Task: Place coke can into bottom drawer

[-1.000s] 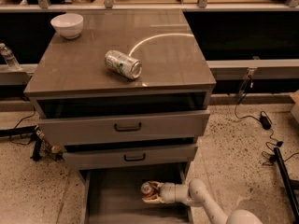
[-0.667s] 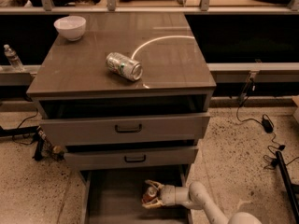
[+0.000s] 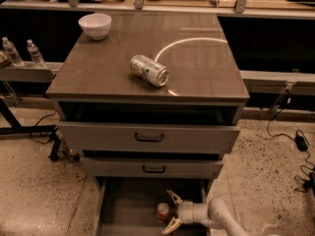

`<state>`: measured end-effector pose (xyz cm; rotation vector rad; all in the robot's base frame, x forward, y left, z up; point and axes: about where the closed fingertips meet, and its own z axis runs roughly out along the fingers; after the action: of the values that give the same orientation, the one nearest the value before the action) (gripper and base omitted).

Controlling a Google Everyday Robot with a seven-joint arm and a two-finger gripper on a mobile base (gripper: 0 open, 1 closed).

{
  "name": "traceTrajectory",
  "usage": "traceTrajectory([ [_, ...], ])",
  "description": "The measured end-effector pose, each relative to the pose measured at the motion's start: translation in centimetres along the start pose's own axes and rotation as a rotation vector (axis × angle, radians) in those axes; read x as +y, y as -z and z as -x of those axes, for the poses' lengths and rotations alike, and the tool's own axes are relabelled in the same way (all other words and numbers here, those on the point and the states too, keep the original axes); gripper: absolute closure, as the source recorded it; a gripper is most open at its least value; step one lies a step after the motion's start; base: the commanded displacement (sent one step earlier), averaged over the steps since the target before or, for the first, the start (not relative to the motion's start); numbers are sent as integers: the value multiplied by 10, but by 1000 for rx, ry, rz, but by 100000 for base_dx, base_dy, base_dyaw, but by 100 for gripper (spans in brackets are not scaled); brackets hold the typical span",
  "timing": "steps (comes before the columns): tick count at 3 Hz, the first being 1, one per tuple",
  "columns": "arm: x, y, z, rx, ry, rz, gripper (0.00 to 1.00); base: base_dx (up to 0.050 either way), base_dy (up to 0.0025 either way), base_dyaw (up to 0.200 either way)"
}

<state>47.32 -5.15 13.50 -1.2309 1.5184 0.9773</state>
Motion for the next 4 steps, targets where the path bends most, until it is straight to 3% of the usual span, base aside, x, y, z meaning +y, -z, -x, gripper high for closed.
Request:
traceTrajectory([
  [1,-3,51,23,29,11,-106,1,0,0,0],
  [3,10,99,71,-38,81,-211,0,0,0,0],
  [4,7,130,104,-6,167,-255,0,0,0,0],
])
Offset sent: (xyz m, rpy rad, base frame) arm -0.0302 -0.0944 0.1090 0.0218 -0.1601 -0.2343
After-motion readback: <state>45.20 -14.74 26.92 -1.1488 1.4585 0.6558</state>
